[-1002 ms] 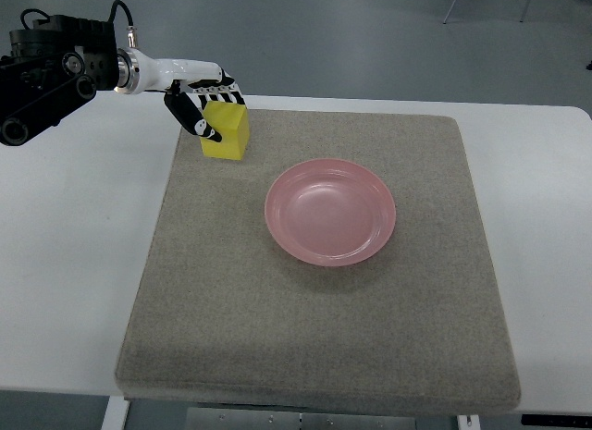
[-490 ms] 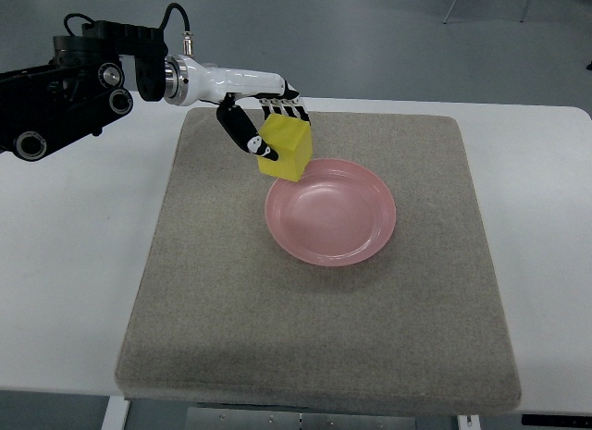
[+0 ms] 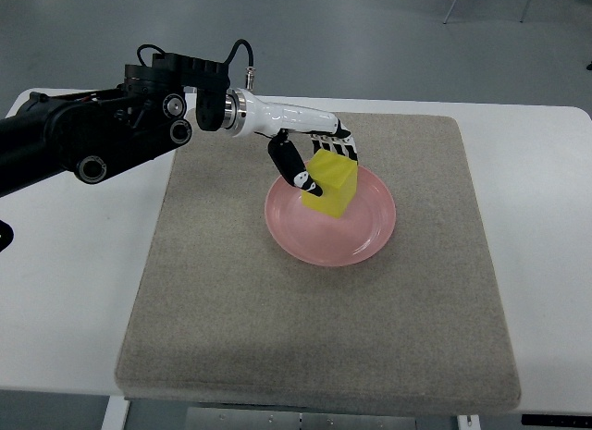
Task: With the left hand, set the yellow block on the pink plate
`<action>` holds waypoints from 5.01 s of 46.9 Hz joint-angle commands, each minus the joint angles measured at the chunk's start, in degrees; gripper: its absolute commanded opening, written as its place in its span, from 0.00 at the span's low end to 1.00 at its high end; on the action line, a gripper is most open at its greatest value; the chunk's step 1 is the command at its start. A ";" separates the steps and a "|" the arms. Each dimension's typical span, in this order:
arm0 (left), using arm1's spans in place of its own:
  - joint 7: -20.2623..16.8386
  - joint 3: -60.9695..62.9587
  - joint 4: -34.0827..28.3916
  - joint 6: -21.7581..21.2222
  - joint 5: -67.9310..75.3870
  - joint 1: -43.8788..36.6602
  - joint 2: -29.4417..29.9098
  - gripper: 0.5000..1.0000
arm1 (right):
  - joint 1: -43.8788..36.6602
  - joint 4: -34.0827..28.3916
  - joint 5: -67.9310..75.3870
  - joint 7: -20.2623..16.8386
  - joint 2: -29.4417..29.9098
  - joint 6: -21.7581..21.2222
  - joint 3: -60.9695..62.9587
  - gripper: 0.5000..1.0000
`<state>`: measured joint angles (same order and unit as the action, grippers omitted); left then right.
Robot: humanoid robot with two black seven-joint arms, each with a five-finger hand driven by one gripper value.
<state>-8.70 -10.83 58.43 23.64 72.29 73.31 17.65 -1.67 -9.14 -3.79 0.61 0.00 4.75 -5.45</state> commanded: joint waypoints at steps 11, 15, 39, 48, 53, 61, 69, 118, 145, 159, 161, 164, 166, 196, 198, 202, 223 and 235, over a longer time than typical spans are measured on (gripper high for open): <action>0.00 1.43 -3.49 -0.61 1.80 -0.79 -3.41 0.35 | 0.00 0.00 0.01 0.00 0.00 0.00 0.00 0.85; 0.00 1.43 -3.93 -0.70 1.89 -1.15 -3.85 0.36 | 0.00 0.00 0.01 0.00 0.00 0.00 0.00 0.85; -0.09 1.43 -3.76 -4.13 3.91 -2.38 -4.20 0.62 | 0.00 0.00 0.01 0.00 0.00 0.00 0.00 0.85; -0.09 1.34 -3.32 -4.13 3.74 -2.90 -4.12 0.68 | 0.00 0.00 0.01 0.00 0.00 0.00 0.00 0.85; -0.01 1.34 -3.32 -4.13 3.74 -2.99 -3.85 0.68 | 0.00 0.00 0.01 0.00 0.00 0.00 0.00 0.85; -0.09 1.34 -3.32 -4.13 3.65 -2.99 -3.50 0.69 | 0.00 0.00 0.01 0.00 0.00 0.00 0.00 0.85; -0.09 0.81 -3.32 -4.13 3.30 -2.55 -3.24 0.69 | 0.00 0.00 0.01 0.00 0.00 0.00 0.00 0.85; -0.18 0.73 -30.38 -29.00 1.54 -7.65 -1.39 0.98 | 0.00 0.00 0.01 0.00 0.00 0.00 0.00 0.85; 0.87 0.29 -38.83 -30.14 -39.05 -8.53 -5.34 0.98 | 0.00 0.00 0.01 0.00 0.00 0.00 0.00 0.85; 1.05 0.02 -40.06 -31.37 -62.69 -8.62 -7.28 0.95 | 0.00 0.00 0.01 0.00 0.00 0.00 0.00 0.85; 1.14 0.02 -40.32 -31.38 -66.21 -8.62 -7.45 0.95 | 0.00 0.00 0.01 0.00 0.00 0.00 0.00 0.85; 1.49 0.11 -40.85 -31.38 -70.08 -8.62 -7.54 0.95 | 0.00 0.00 0.01 0.00 0.00 0.00 0.00 0.85; 2.10 0.02 -41.64 -31.38 -71.93 -8.62 -7.54 0.95 | 0.00 0.00 0.01 0.00 0.00 0.00 0.00 0.85; 2.10 -19.05 -46.21 -15.38 -81.08 -11.61 -7.19 0.97 | 0.00 0.00 0.01 0.00 0.00 0.00 0.00 0.85; 2.10 -19.05 -46.47 -15.38 -81.08 -11.61 -7.28 0.97 | 0.00 0.00 0.01 0.00 0.00 0.00 0.00 0.85; 2.02 -19.05 -46.47 -15.38 -81.08 -11.61 -7.28 0.98 | 0.00 0.00 0.01 0.00 0.00 0.00 0.00 0.85; 0.08 -18.96 -46.30 -14.59 -81.08 -12.84 -7.28 0.98 | 0.00 0.00 0.01 0.00 0.00 0.00 0.00 0.85; 0.08 -18.96 -46.12 -14.50 -80.99 -12.66 -7.37 0.98 | 0.00 0.00 0.01 0.00 0.00 0.00 0.00 0.85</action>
<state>-8.62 -29.79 12.15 9.05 -8.79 60.60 10.36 -1.67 -9.14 -3.79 0.61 0.00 4.75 -5.45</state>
